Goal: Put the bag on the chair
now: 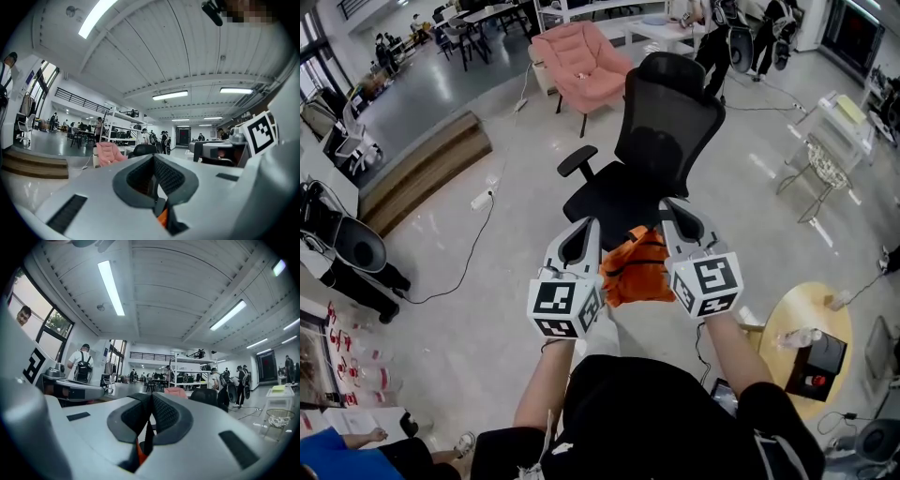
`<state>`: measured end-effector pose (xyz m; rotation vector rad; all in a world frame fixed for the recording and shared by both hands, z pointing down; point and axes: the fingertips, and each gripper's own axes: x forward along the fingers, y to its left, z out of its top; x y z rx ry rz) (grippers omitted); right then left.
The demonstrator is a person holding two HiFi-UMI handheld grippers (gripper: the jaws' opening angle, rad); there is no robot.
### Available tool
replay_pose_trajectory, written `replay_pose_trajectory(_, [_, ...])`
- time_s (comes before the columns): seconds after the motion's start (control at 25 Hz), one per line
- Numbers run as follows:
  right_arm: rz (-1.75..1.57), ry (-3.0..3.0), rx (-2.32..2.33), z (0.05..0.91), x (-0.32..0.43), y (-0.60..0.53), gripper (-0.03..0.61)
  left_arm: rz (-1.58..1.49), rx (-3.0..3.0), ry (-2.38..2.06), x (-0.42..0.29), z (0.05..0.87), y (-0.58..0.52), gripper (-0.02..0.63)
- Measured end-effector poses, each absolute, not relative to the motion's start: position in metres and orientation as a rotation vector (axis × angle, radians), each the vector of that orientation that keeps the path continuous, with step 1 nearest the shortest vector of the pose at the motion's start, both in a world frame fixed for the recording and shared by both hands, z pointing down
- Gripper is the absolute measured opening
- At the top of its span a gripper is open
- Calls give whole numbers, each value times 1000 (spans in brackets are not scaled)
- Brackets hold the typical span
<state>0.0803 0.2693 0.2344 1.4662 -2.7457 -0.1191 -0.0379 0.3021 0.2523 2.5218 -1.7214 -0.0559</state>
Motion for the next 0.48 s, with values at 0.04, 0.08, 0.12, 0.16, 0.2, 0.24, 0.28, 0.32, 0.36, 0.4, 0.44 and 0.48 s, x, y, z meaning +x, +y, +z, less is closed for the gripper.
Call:
replay_pose_trajectory(0.04, [-118,-2743,1468,235,78,261,0,-55,2521,-1718,-41,254,293,11])
replay_pose_trajectory(0.08, [-116,-2739,1471,236,75,252,0,-53,2520,-1714,-44,255,284,11])
replay_pose_trajectory(0.12, [-113,-2735,1475,238,72,243,0,-51,2520,-1708,-47,257,274,11])
replay_pose_trajectory(0.16, [-109,-2729,1479,239,69,233,0,-48,2521,-1702,-50,258,264,11])
replay_pose_trajectory(0.2, [-104,-2724,1483,240,66,224,0,-46,2523,-1694,-53,259,254,11])
replay_pose_trajectory(0.24, [-100,-2719,1487,241,62,214,0,-44,2524,-1687,-57,261,243,11])
replay_pose_trajectory(0.28, [-96,-2714,1491,242,57,204,0,-42,2525,-1679,-61,261,232,11])
replay_pose_trajectory(0.32, [-92,-2708,1495,242,53,194,0,-40,2526,-1671,-65,261,221,11])
replay_pose_trajectory(0.36, [-87,-2703,1499,242,50,183,0,-39,2527,-1662,-68,261,210,11])
replay_pose_trajectory(0.4, [-83,-2697,1505,242,47,173,0,-38,2529,-1654,-71,261,199,11])
replay_pose_trajectory(0.44, [-79,-2690,1510,241,43,162,0,-38,2531,-1645,-74,261,188,11])
replay_pose_trajectory(0.48, [-76,-2684,1516,241,40,152,0,-38,2532,-1636,-78,261,178,11])
